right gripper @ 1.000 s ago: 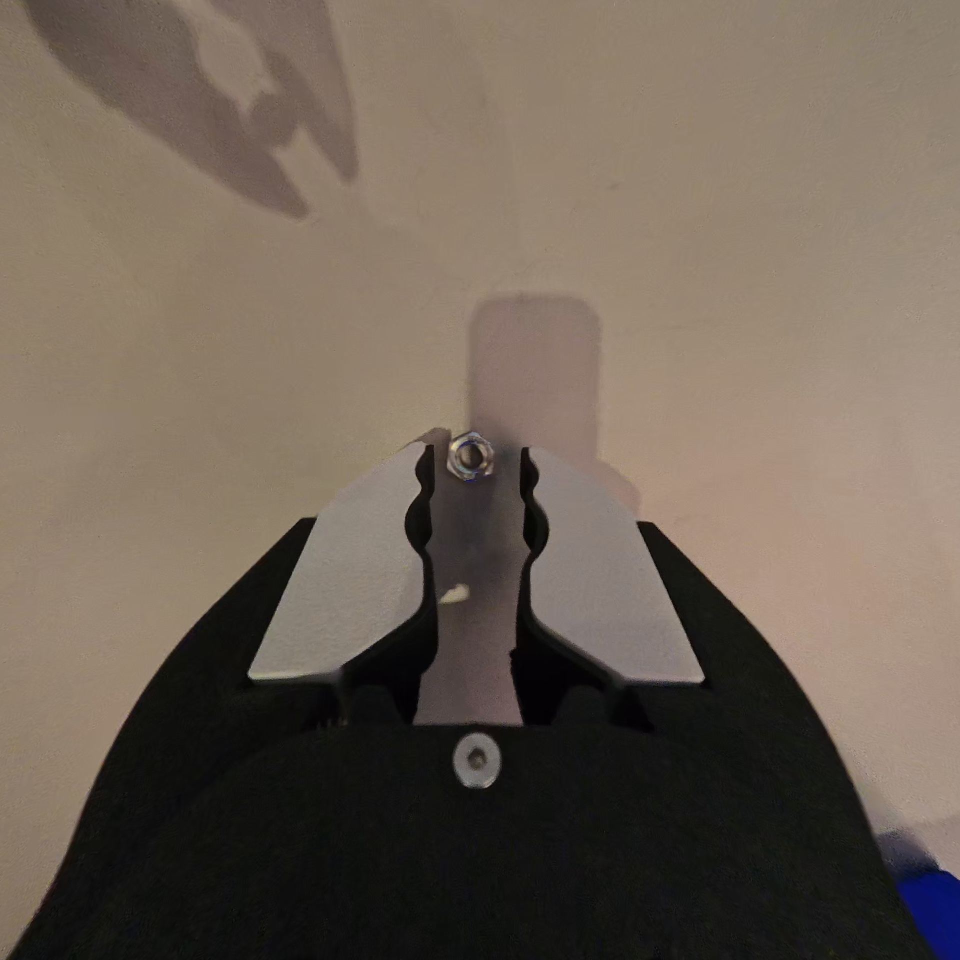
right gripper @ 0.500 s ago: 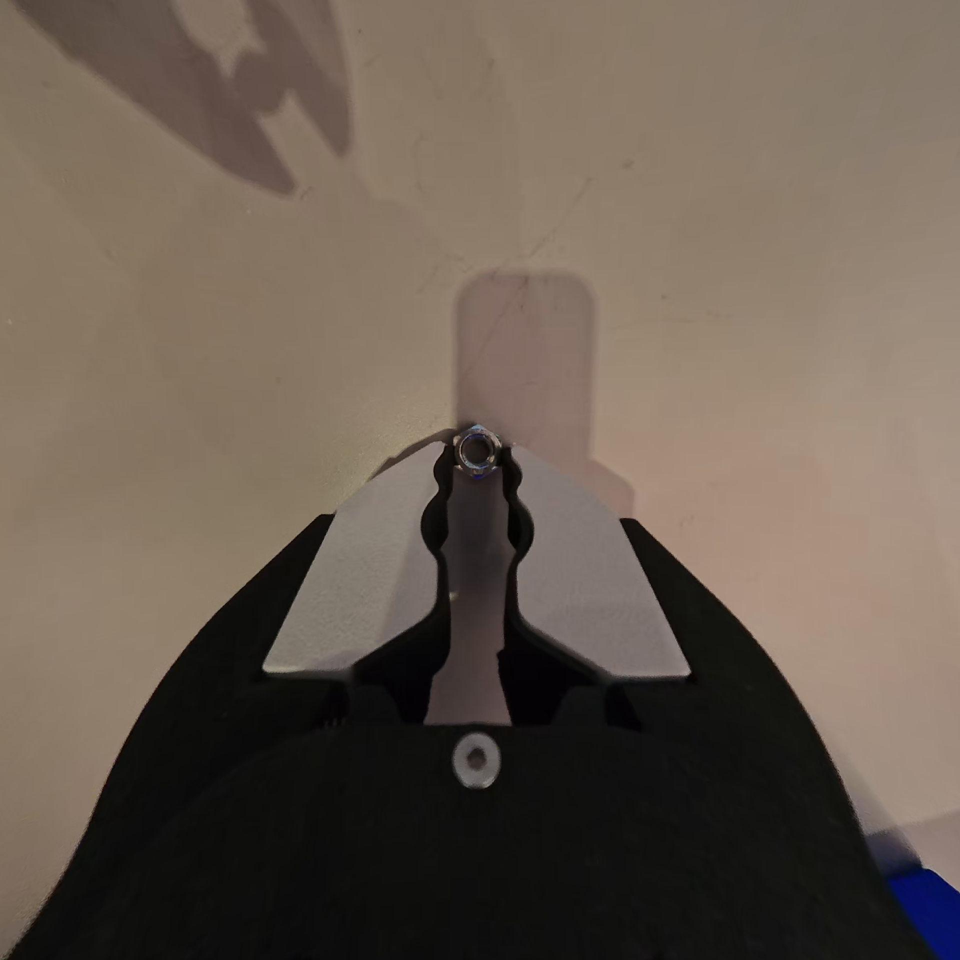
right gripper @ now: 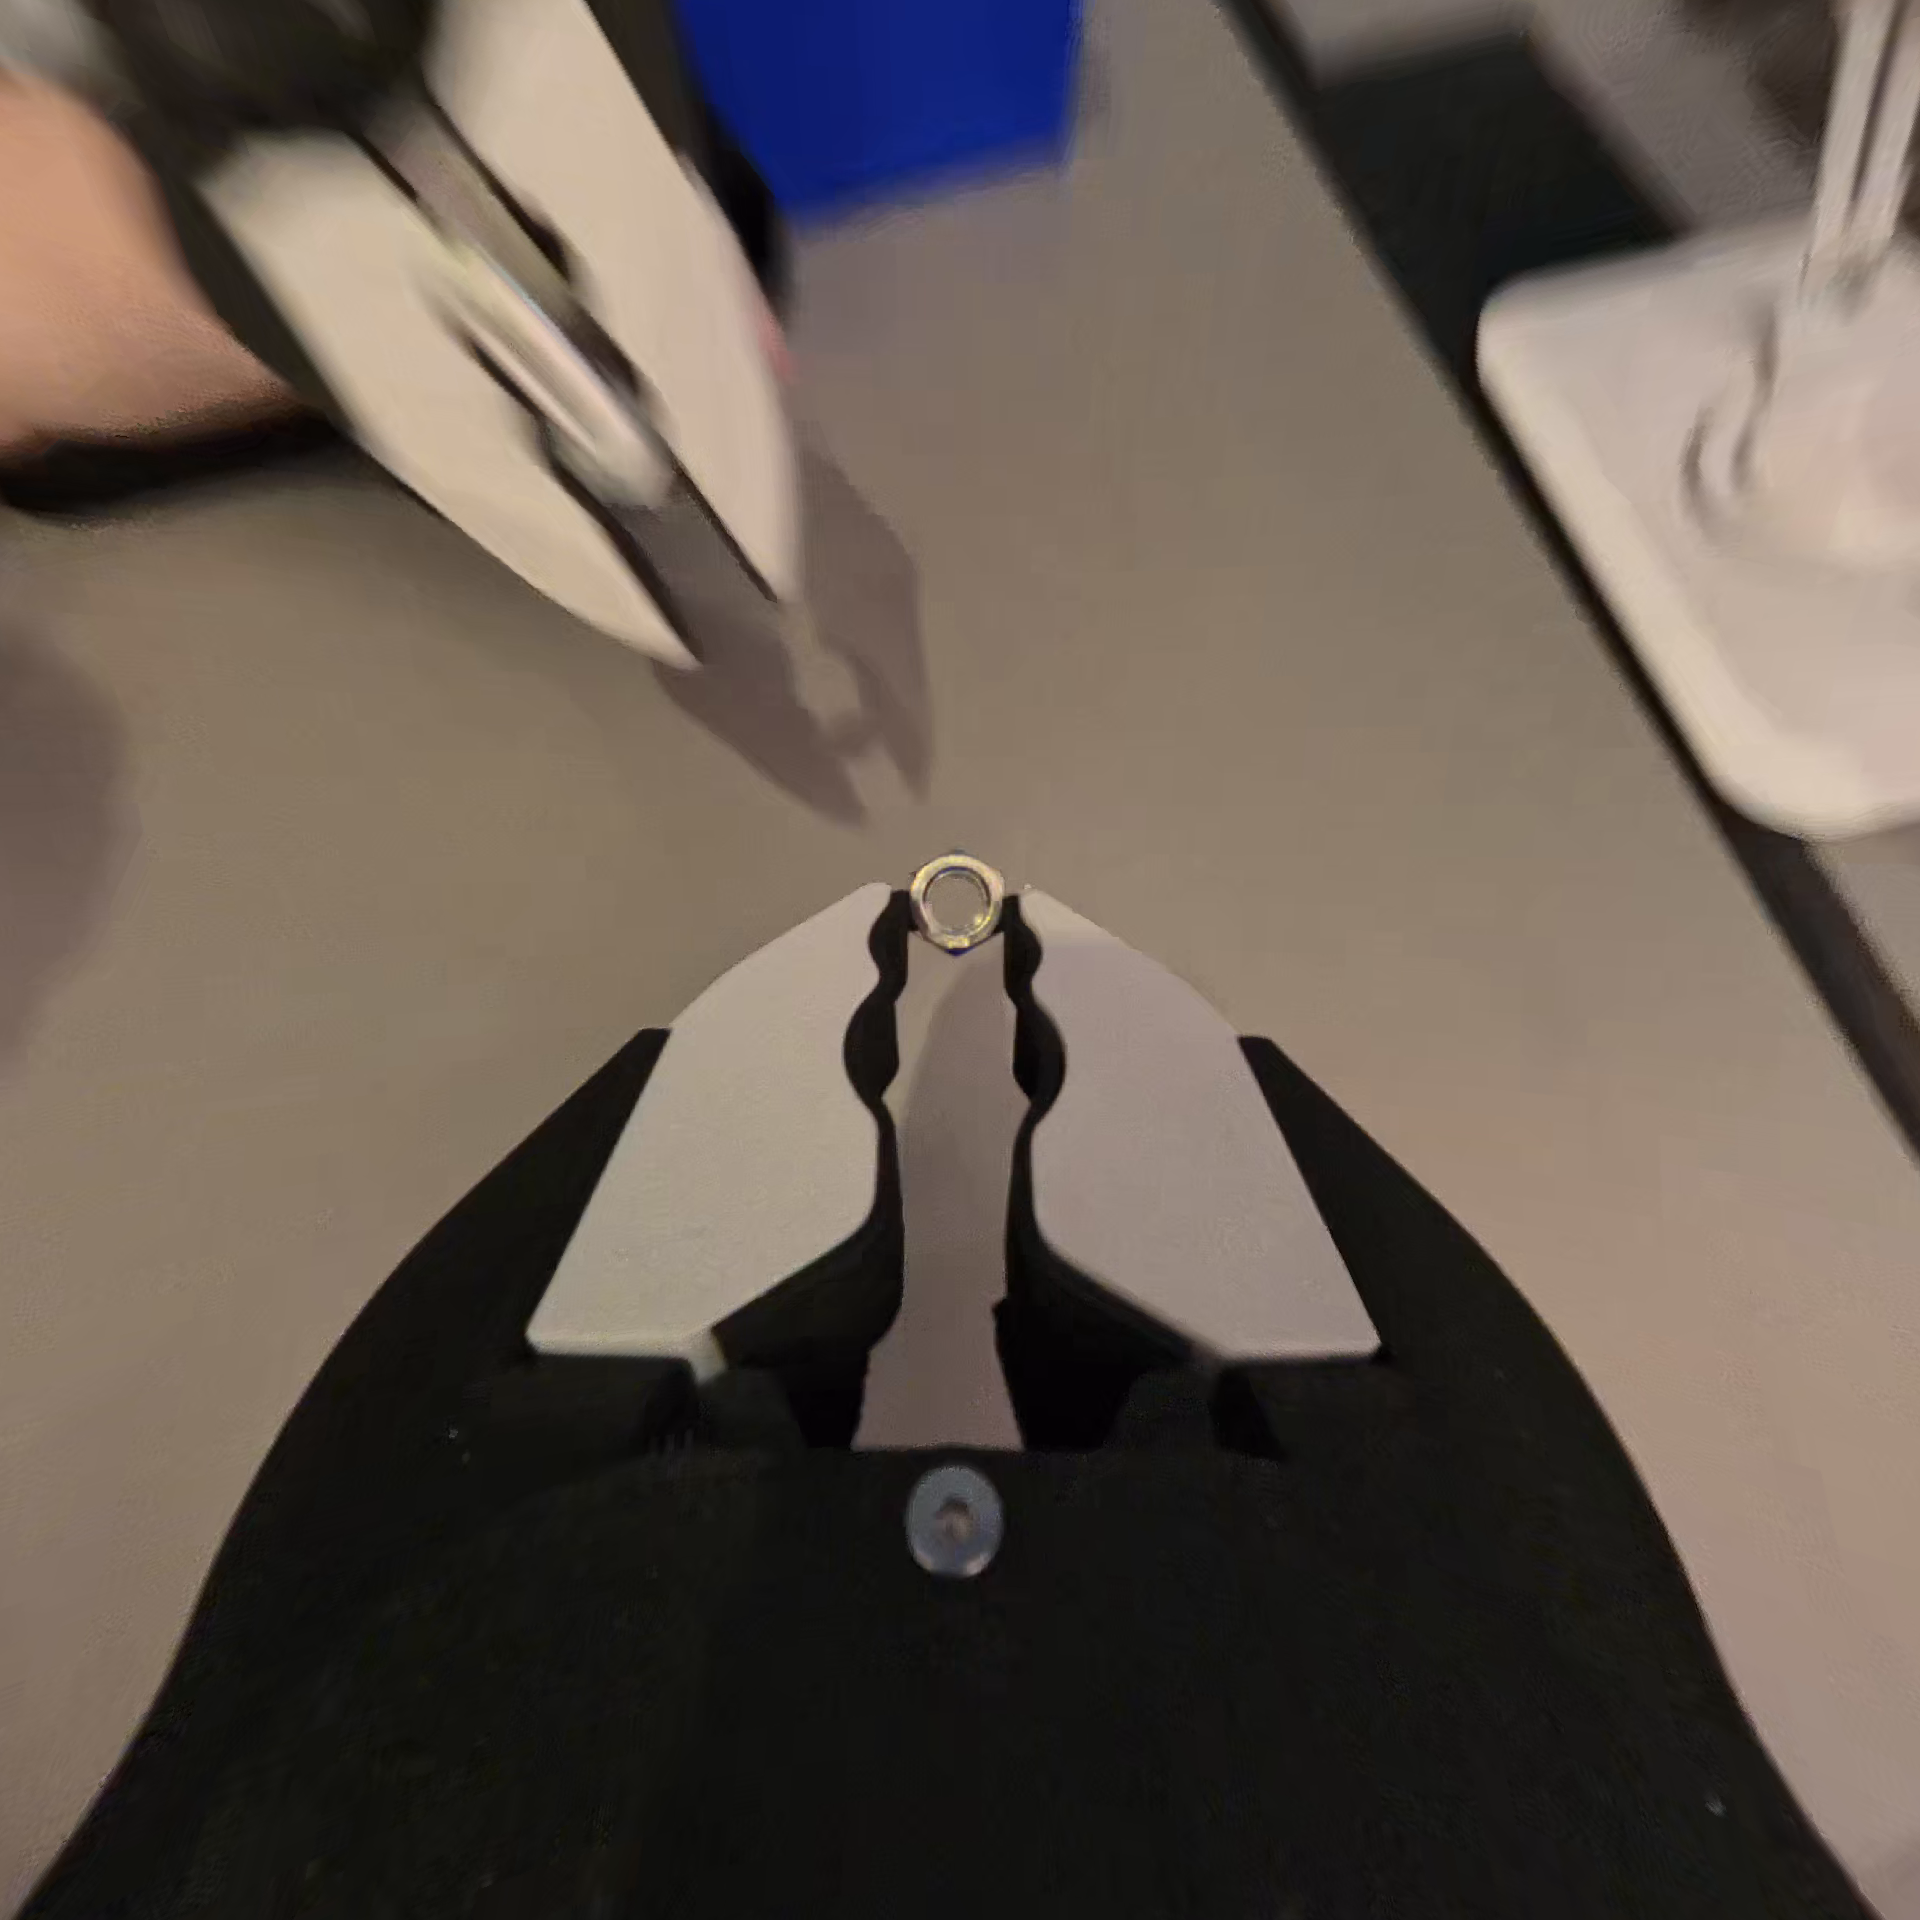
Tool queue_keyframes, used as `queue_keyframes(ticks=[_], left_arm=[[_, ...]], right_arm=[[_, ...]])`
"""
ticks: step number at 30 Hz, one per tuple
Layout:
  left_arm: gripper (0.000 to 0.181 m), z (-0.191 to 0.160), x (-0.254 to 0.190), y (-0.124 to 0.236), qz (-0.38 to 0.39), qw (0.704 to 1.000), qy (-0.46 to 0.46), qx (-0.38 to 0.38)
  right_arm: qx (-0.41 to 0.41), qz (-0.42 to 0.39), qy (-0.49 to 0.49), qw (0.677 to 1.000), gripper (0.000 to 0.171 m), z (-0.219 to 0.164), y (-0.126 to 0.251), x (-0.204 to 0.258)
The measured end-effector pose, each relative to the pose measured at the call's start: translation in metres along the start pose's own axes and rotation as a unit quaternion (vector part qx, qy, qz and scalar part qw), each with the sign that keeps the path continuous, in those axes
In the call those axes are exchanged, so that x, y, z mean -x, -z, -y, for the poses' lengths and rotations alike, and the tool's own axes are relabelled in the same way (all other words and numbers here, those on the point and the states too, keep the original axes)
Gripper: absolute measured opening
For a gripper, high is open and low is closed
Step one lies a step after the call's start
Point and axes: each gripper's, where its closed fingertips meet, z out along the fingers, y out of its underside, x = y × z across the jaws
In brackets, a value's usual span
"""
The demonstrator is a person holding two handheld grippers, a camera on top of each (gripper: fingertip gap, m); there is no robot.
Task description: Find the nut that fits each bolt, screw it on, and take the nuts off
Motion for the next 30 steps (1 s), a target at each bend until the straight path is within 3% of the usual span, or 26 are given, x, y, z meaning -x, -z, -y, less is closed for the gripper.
queue_keyframes(ticks=[2, 6, 19, 30], left_arm=[[0.014, -0.005, -0.006, -0.006, -0.008, 1.0, 0.002, 0.015], [0.014, -0.01, -0.018, -0.015, -0.014, 0.999, -0.022, 0.042], [0.014, -0.014, -0.032, -0.018, -0.03, 0.996, -0.056, 0.066], [0.014, -0.011, -0.054, -0.018, -0.074, 0.99, -0.107, 0.05]], right_arm=[[-0.065, 0.016, 0.035, 0.997, 0.017, 0.035, 0.022, 0.023], [-0.071, 0.005, 0.128, 0.989, 0.017, 0.058, 0.029, 0.058], [0.022, -0.034, 0.215, 0.976, 0.017, 0.044, 0.003, 0.075], [0.029, 0.036, 0.228, 0.973, 0.017, 0.035, 0.006, 0.095]])
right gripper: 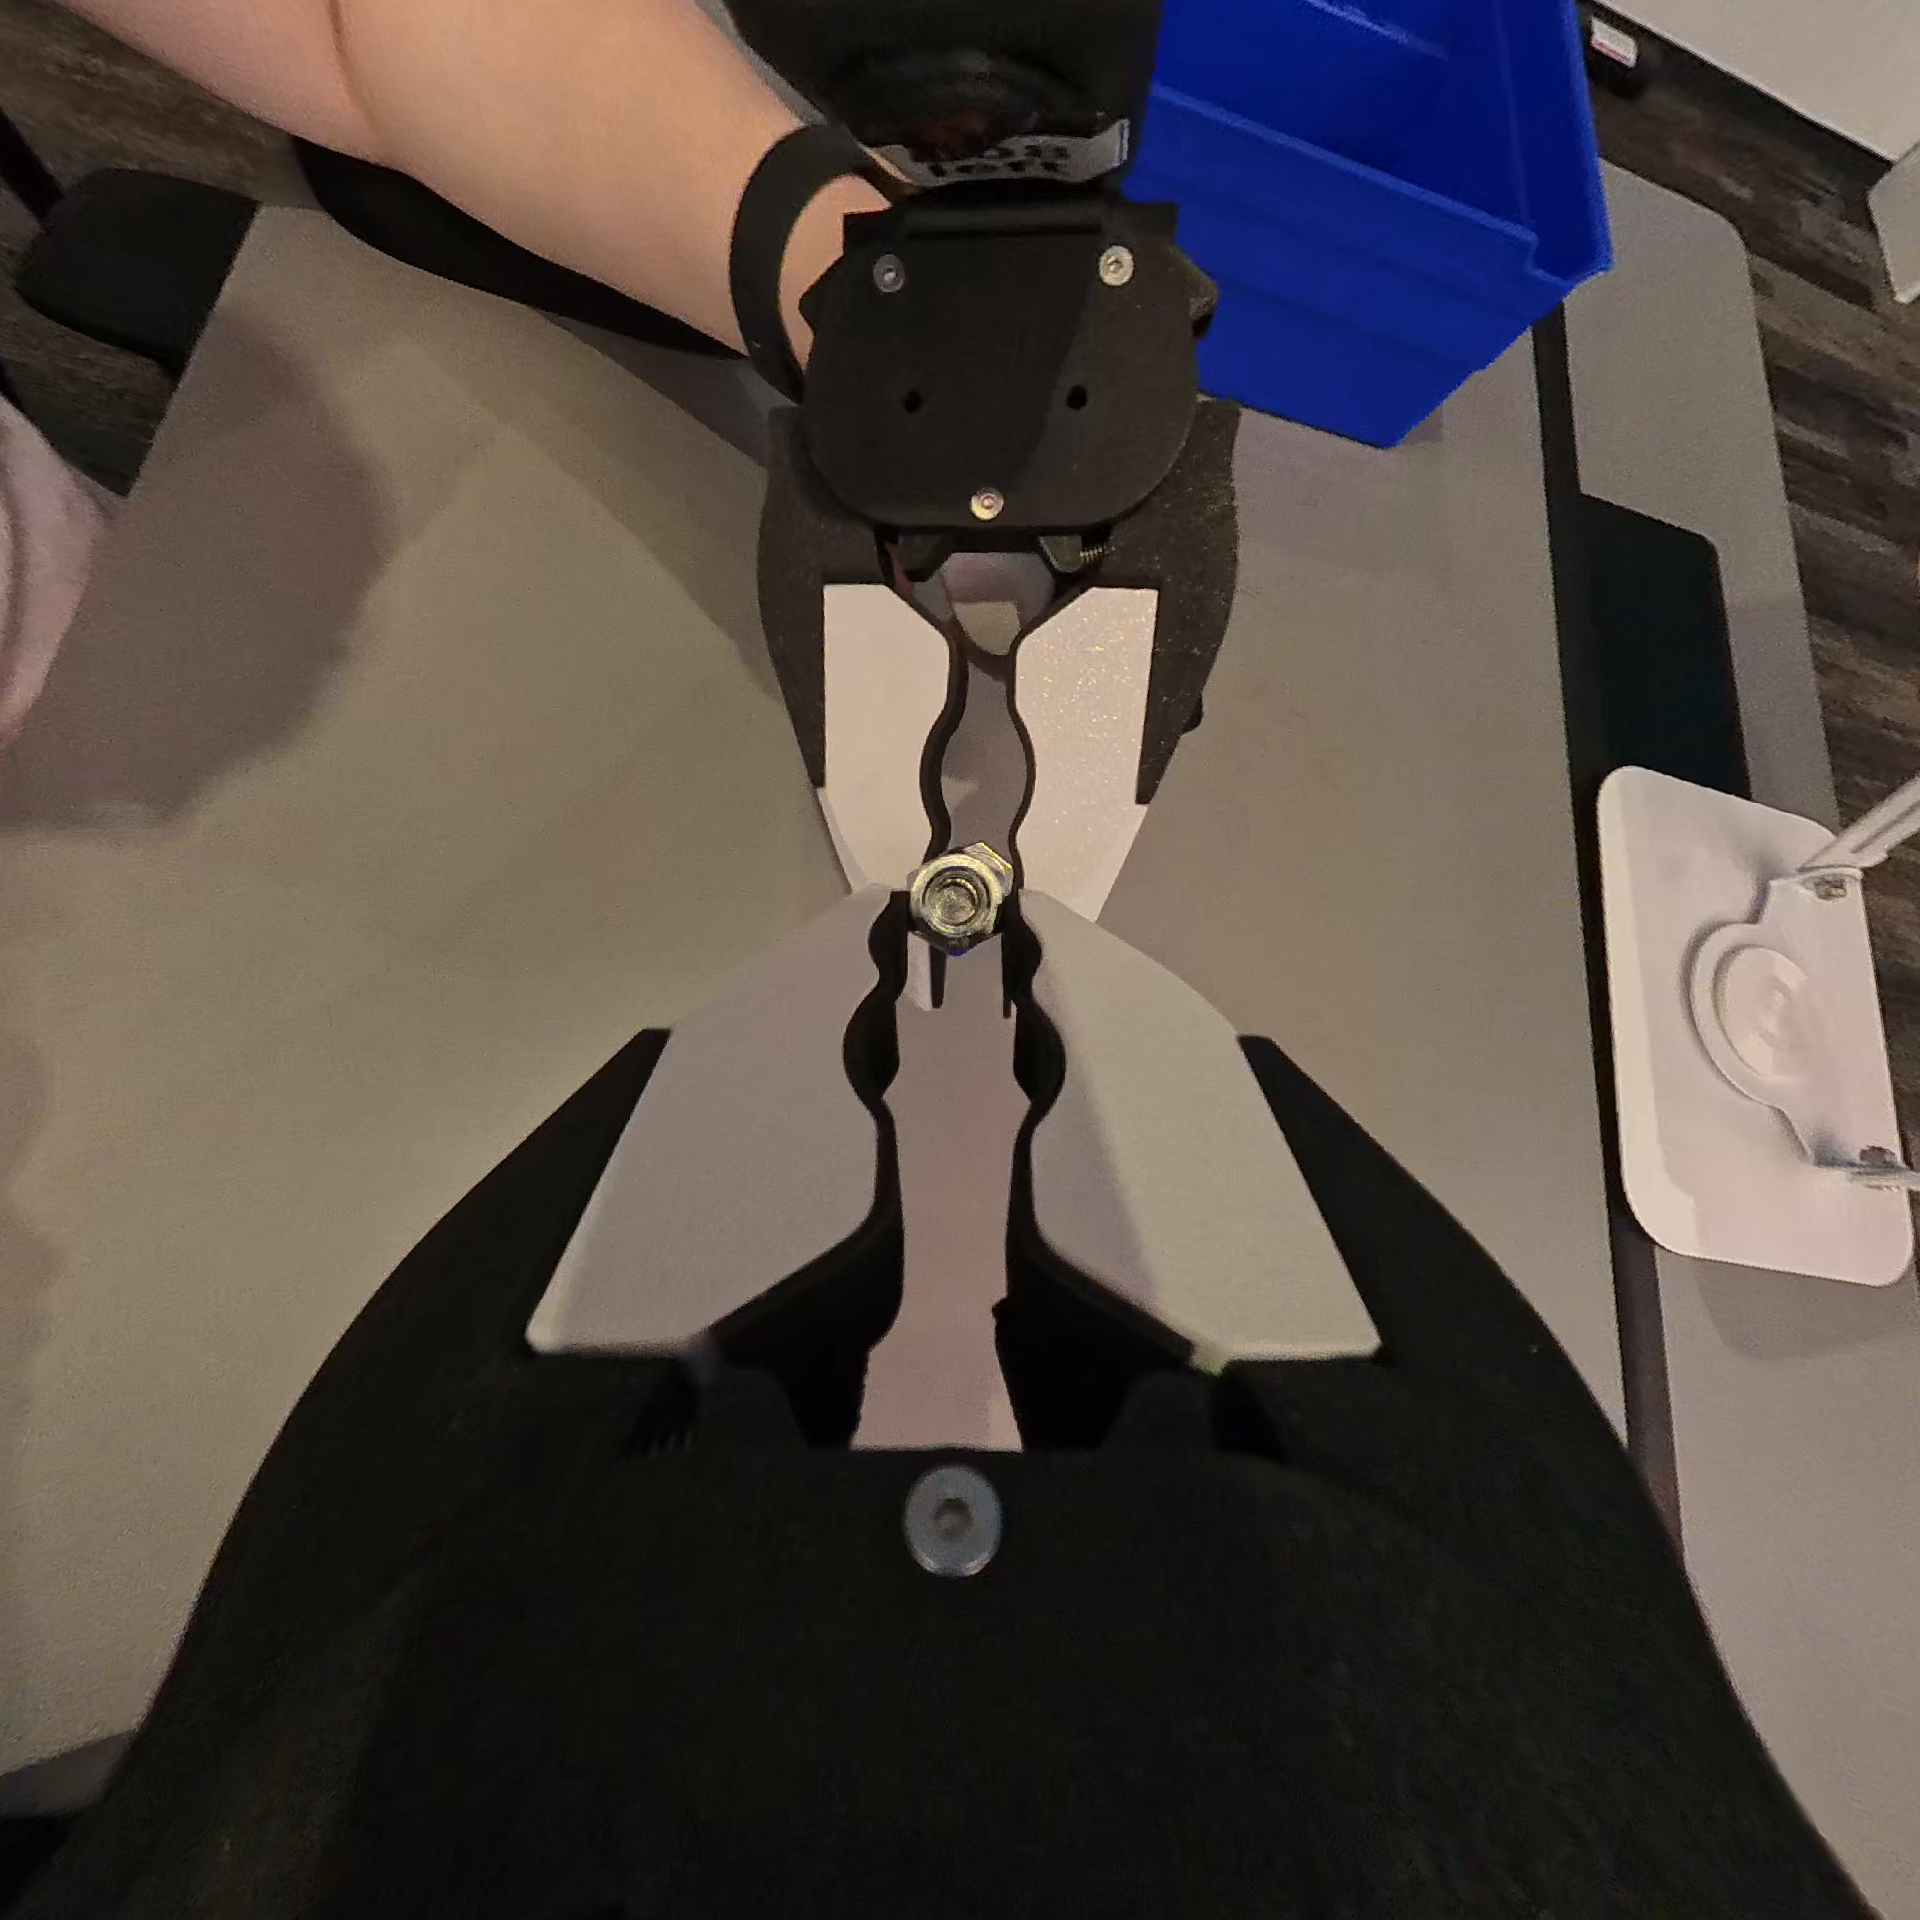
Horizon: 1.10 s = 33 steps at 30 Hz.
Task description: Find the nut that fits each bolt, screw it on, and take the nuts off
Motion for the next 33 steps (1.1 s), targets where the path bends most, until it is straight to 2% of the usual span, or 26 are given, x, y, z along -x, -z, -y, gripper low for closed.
queue_keyframes(ticks=[6, 17, 26, 33], left_arm=[[0.014, -0.003, 0.011, 0.0, 0.03, 0.999, 0.011, 0.014], [0.014, -0.015, 0.034, 0.004, 0.083, 0.994, 0.053, 0.048], [0.014, -0.023, 0.053, 0.008, 0.154, 0.982, 0.064, 0.092], [0.014, -0.026, 0.056, 0.009, 0.164, 0.979, 0.076, 0.098]], right_arm=[[0.022, -0.035, -0.022, 0.999, 0.017, -0.002, 0.0, -0.009], [-0.009, -0.076, -0.15, 0.986, 0.017, 0.0, -0.008, -0.033], [-0.054, -0.104, -0.281, 0.953, 0.017, -0.001, -0.011, -0.049], [-0.063, -0.117, -0.288, 0.948, 0.017, -0.001, -0.013, -0.053]])
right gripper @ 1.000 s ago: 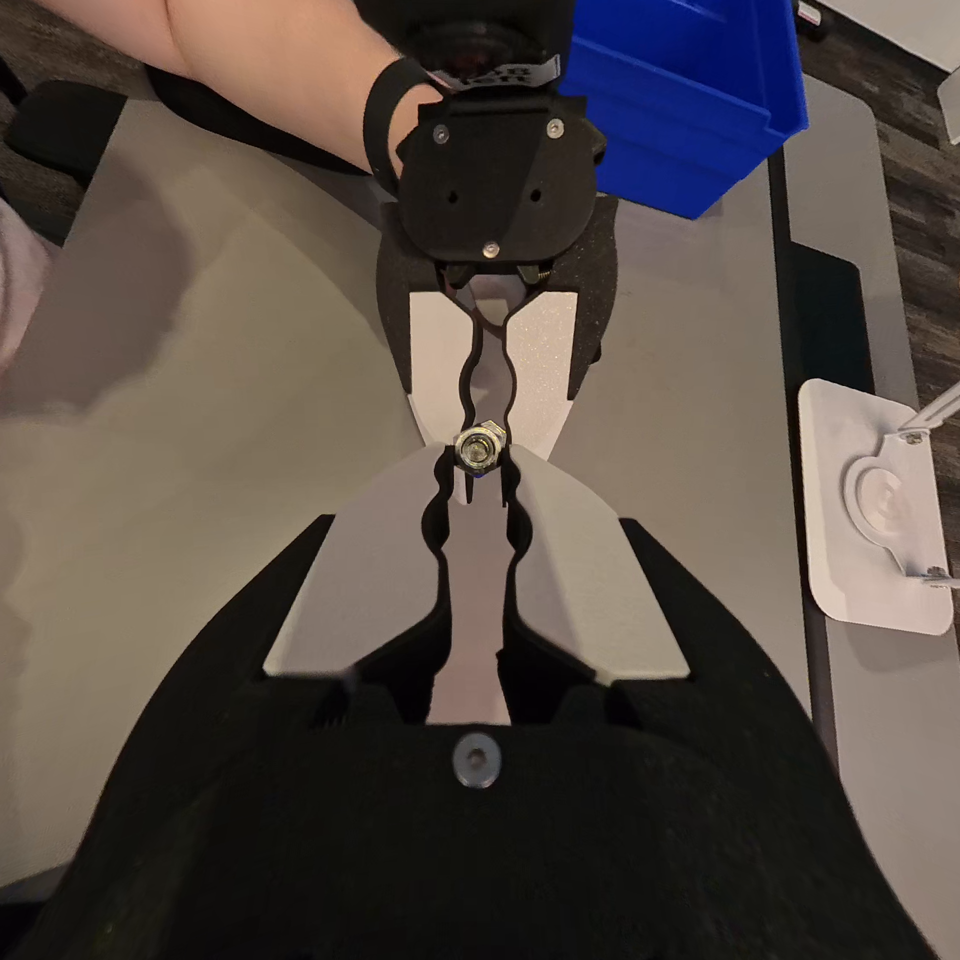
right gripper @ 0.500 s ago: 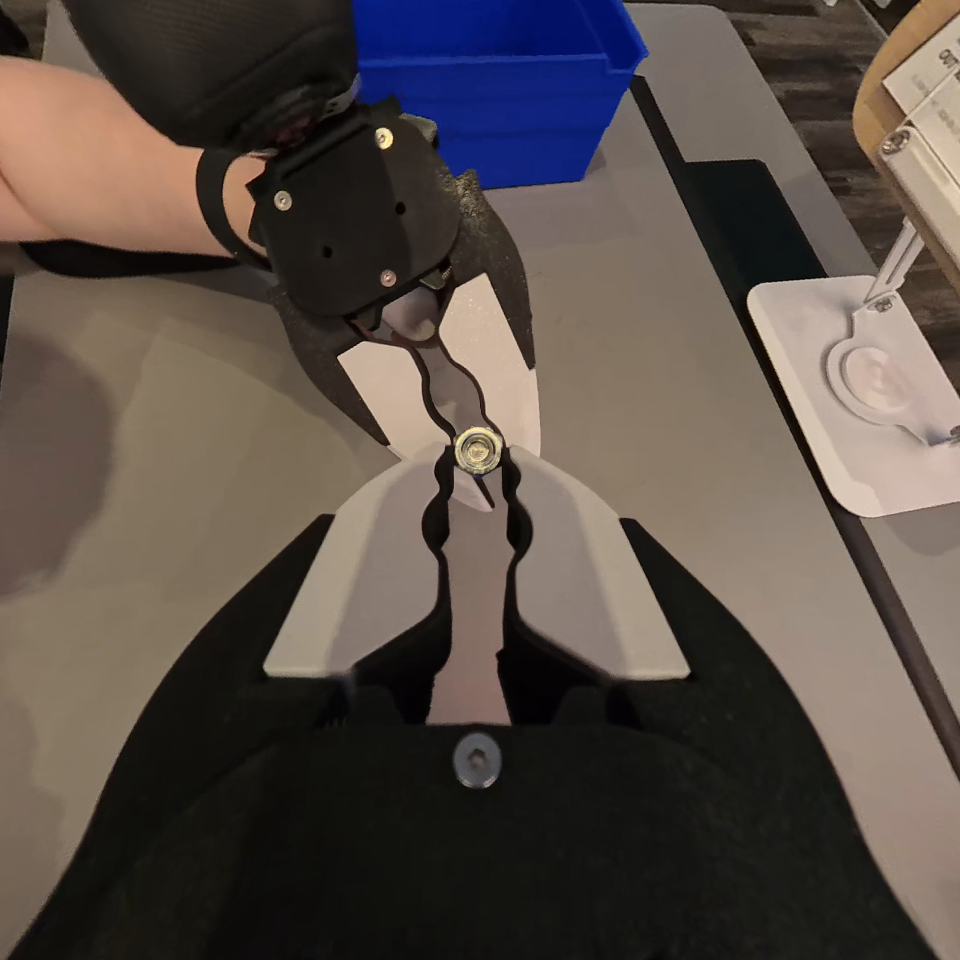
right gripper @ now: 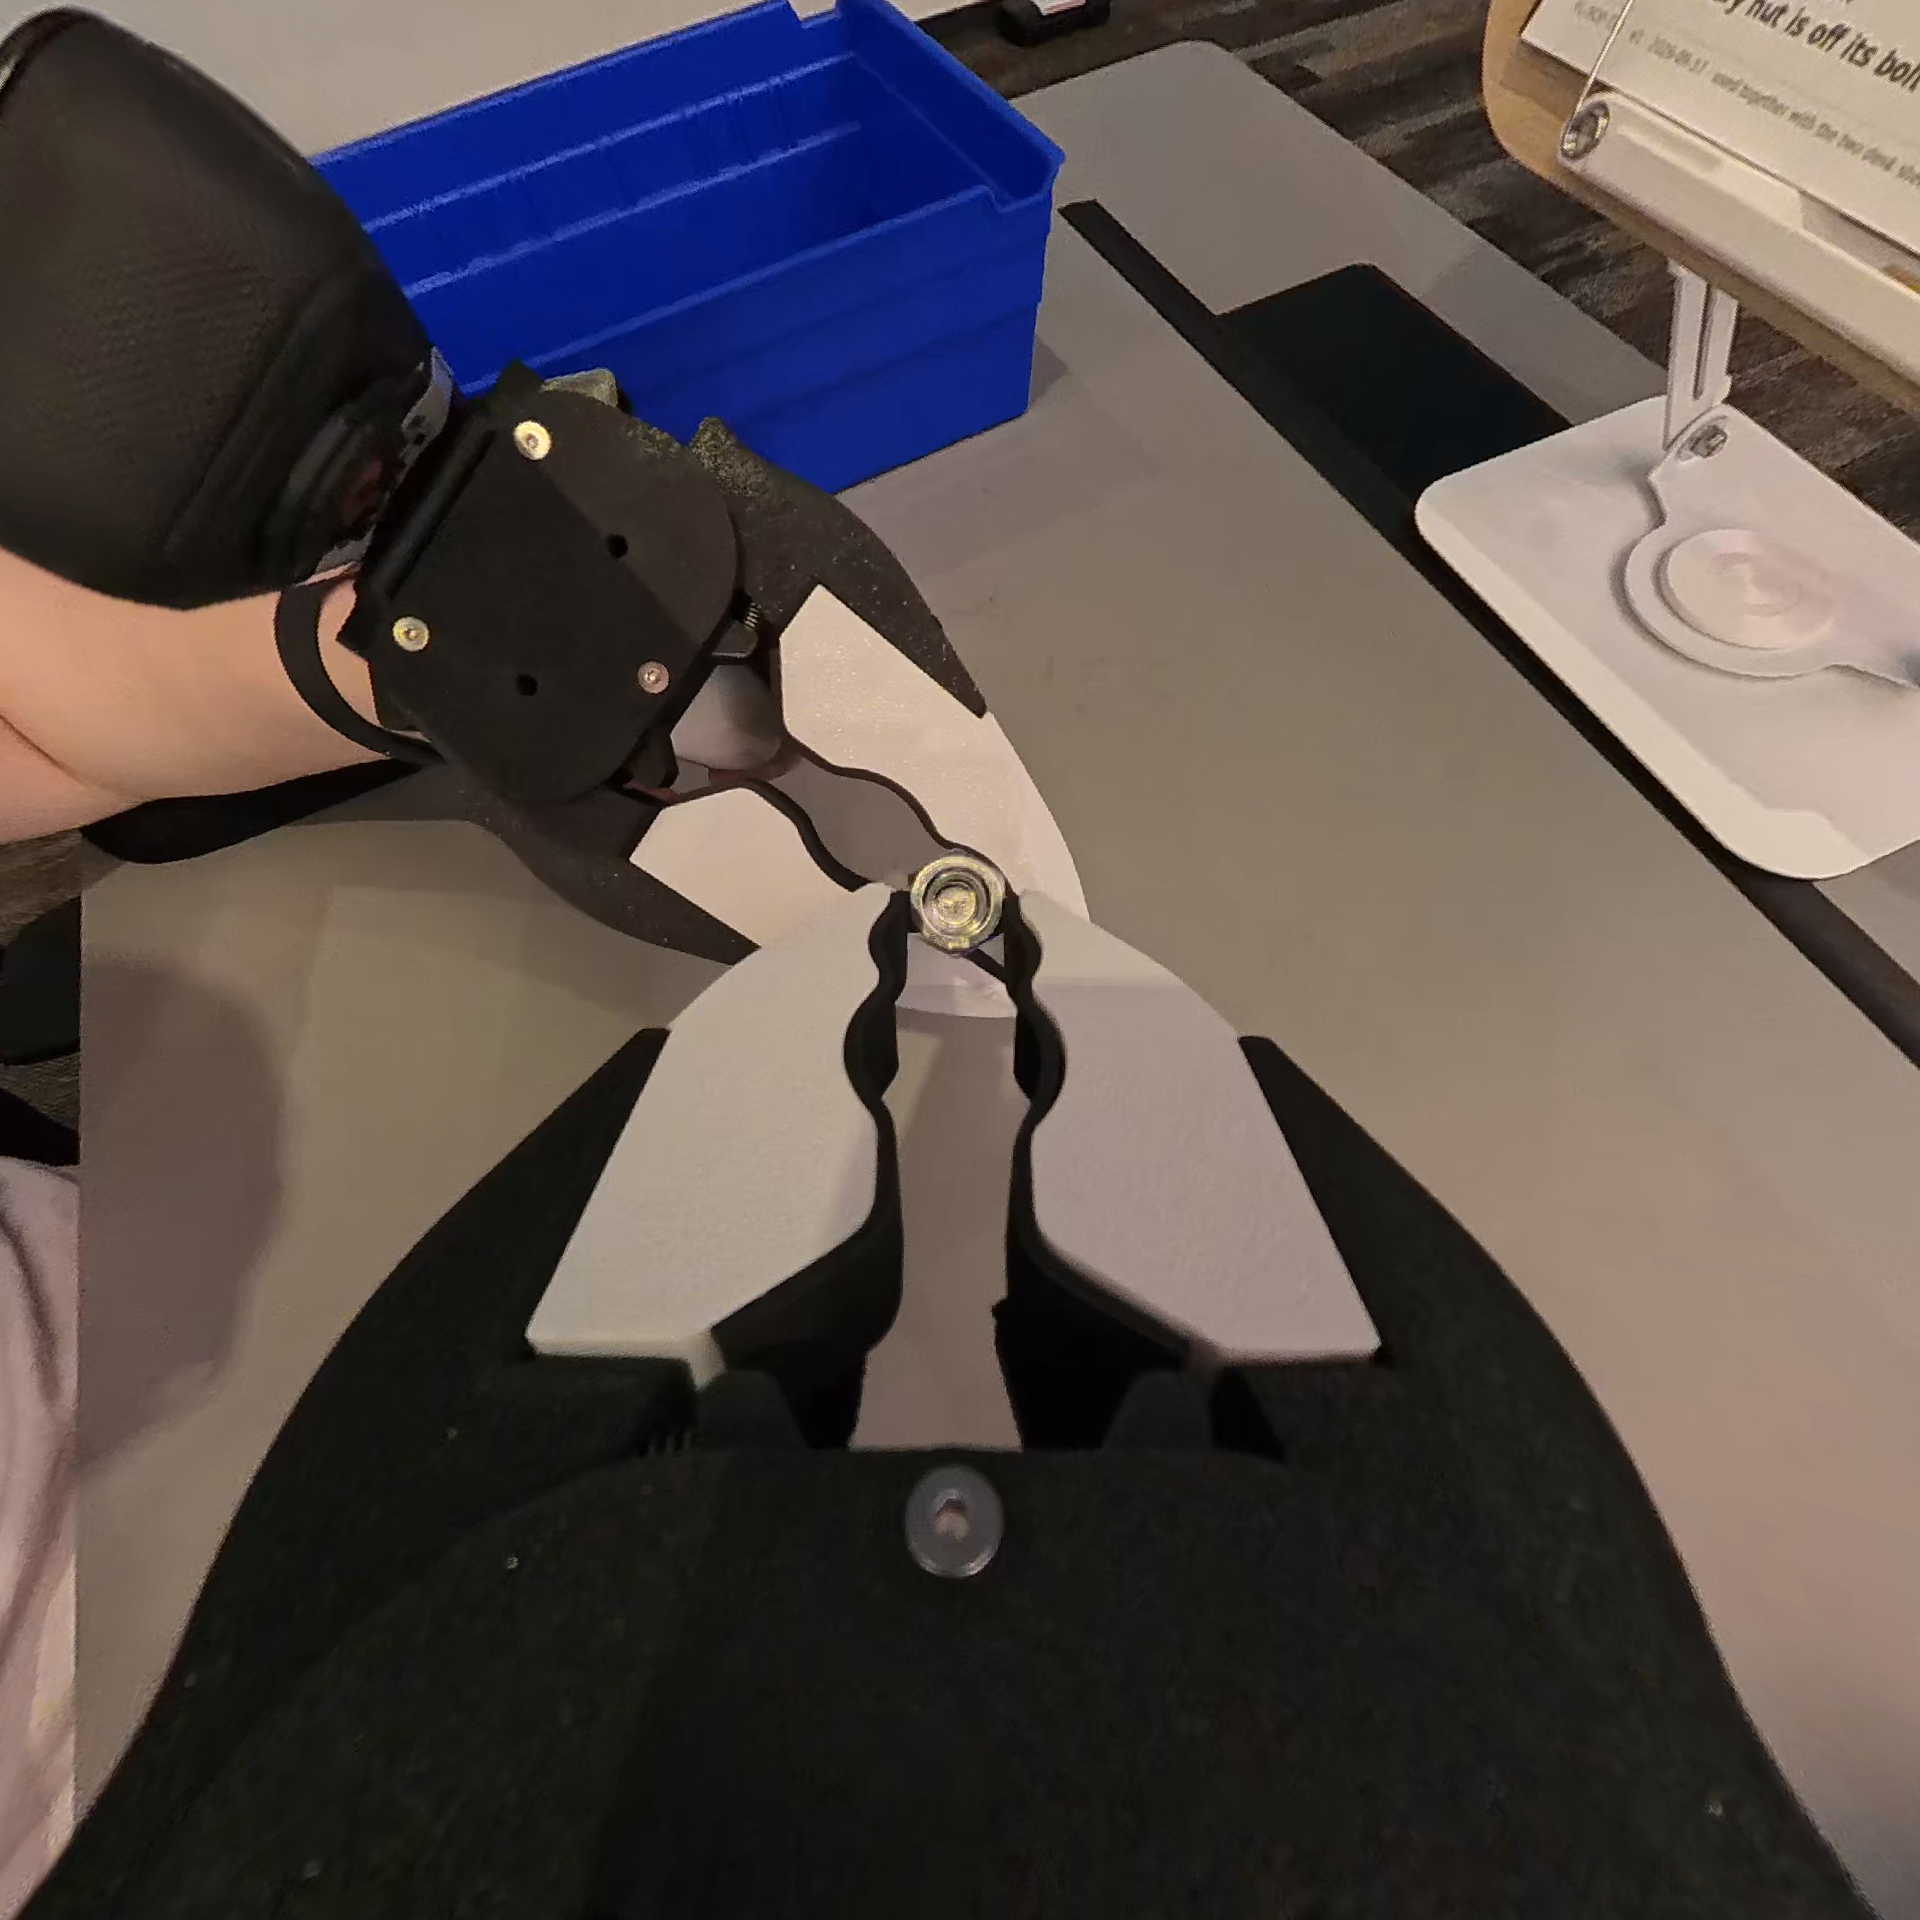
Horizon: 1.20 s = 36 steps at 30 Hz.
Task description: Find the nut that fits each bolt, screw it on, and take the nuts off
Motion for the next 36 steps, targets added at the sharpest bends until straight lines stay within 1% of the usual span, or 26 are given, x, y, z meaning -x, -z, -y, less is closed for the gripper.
queue_keyframes(ticks=[9, 12, 14, 16, 17, 19, 21, 22, 24, 29, 36], left_arm=[[0.014, 0.006, -0.001, 0.003, -0.009, 1.0, 0.007, -0.015], [0.014, 0.007, -0.002, 0.003, -0.012, 1.0, 0.009, -0.019], [0.014, 0.009, -0.003, 0.004, -0.018, 0.999, 0.013, -0.024], [0.014, 0.009, -0.001, 0.005, -0.019, 0.999, 0.015, -0.031], [0.014, 0.01, -0.002, 0.006, -0.029, 0.999, 0.018, -0.036], [0.014, 0.016, -0.01, 0.01, -0.067, 0.996, 0.028, -0.06], [0.014, 0.023, -0.022, 0.015, -0.117, 0.989, 0.035, -0.087], [0.014, 0.028, -0.029, 0.019, -0.142, 0.984, 0.035, -0.105], [0.014, 0.035, -0.037, 0.026, -0.168, 0.977, 0.032, -0.127], [0.014, 0.041, -0.043, 0.03, -0.179, 0.974, 0.023, -0.139], [0.014, 0.042, -0.047, 0.03, -0.184, 0.973, 0.018, -0.139]], right_arm=[[-0.009, -0.003, 0.022, 1.0, 0.018, 0.004, 0.002, 0.001], [-0.01, -0.007, 0.031, 0.999, 0.021, 0.005, 0.002, 0.001], [-0.007, -0.011, 0.04, 0.999, 0.027, 0.005, 0.004, 0.0], [-0.006, -0.013, 0.072, 0.997, 0.036, 0.008, 0.009, 0.0], [-0.008, 0.0, 0.099, 0.995, 0.037, 0.011, 0.014, 0.005], [-0.021, 0.041, 0.171, 0.984, 0.038, 0.013, 0.024, 0.019], [-0.049, 0.06, 0.235, 0.969, 0.039, 0.015, 0.031, 0.027], [-0.059, 0.067, 0.253, 0.963, 0.038, 0.015, 0.033, 0.03], [-0.07, 0.068, 0.256, 0.962, 0.036, 0.017, 0.034, 0.029], [-0.083, 0.128, 0.236, 0.96, 0.032, 0.015, 0.035, 0.042], [-0.085, 0.144, 0.23, 0.959, 0.019, 0.013, 0.033, 0.045]])
